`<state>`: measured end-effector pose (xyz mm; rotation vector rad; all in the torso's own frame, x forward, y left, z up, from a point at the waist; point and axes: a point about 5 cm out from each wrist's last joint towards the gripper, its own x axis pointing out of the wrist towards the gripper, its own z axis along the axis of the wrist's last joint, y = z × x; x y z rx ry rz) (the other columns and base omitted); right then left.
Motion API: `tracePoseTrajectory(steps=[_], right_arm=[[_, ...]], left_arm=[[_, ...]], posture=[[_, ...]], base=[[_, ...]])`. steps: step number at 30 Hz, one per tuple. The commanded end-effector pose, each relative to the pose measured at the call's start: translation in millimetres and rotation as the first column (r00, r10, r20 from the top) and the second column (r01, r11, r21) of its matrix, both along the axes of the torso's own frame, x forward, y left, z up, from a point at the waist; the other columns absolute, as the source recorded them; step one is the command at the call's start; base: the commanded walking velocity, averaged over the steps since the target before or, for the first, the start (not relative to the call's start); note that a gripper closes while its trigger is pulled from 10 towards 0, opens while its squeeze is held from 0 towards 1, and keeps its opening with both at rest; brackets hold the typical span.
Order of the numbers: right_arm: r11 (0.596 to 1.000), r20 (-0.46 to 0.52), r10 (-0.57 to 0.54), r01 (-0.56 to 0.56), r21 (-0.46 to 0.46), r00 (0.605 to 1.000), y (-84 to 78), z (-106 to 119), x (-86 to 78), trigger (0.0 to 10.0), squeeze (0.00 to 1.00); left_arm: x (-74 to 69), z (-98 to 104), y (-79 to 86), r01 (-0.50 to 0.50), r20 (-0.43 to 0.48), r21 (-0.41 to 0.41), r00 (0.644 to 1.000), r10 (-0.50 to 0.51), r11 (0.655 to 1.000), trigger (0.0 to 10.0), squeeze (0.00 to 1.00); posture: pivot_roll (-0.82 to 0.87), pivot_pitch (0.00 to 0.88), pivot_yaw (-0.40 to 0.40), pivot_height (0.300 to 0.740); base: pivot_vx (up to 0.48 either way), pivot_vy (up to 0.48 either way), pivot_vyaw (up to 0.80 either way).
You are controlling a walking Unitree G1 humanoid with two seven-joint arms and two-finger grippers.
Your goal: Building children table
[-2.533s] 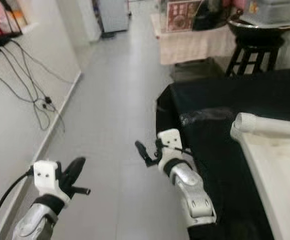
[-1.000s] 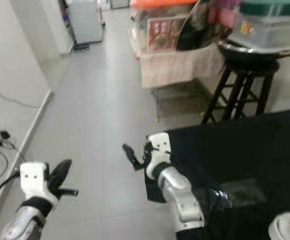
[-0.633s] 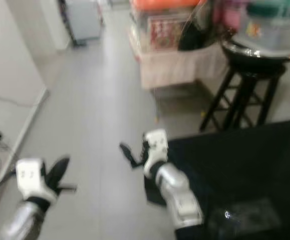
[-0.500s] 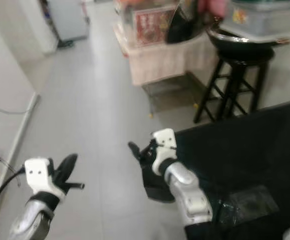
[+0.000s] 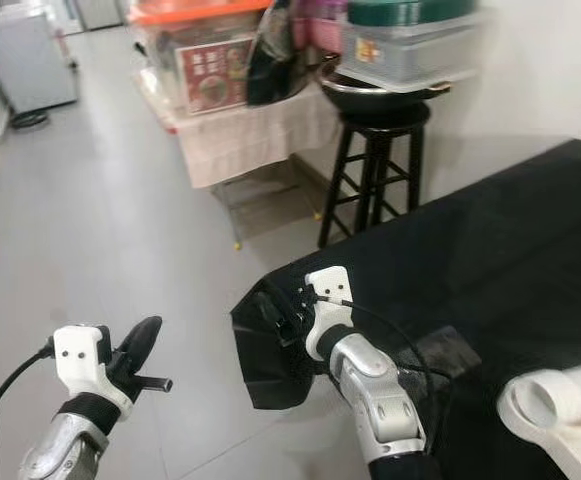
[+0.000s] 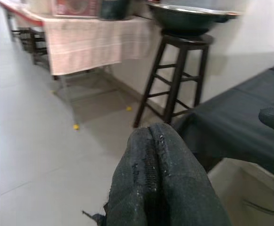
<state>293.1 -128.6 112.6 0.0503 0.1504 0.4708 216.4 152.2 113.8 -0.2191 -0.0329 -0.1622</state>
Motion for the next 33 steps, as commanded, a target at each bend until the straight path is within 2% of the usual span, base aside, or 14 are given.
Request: tracePoseTrajectory(steps=[1, 33], right_arm=[[1.0, -0.016, 0.013, -0.013, 0.014, 1.0, 3.5, -0.6, 1.4, 10.0, 0.0], [0.999, -0.024, 0.021, -0.02, 0.031, 0.999, 5.5, 0.0, 1.8, 10.0, 0.0]], left_arm=[[-0.4, -1.6, 3.9, -0.007, -0.012, 0.006, 1.0, 0.007, 1.0, 10.0, 0.0], [0.5, -2.0, 6.0, -0.007, -0.017, 0.007, 1.0, 0.007, 1.0, 10.0, 0.0]], posture=[[-0.07, 0.015, 0.077, 0.74], [-0.07, 0.016, 0.084, 0.74]], base=[[0.0, 0.0, -0.8], [0.0, 0.0, -0.8]])
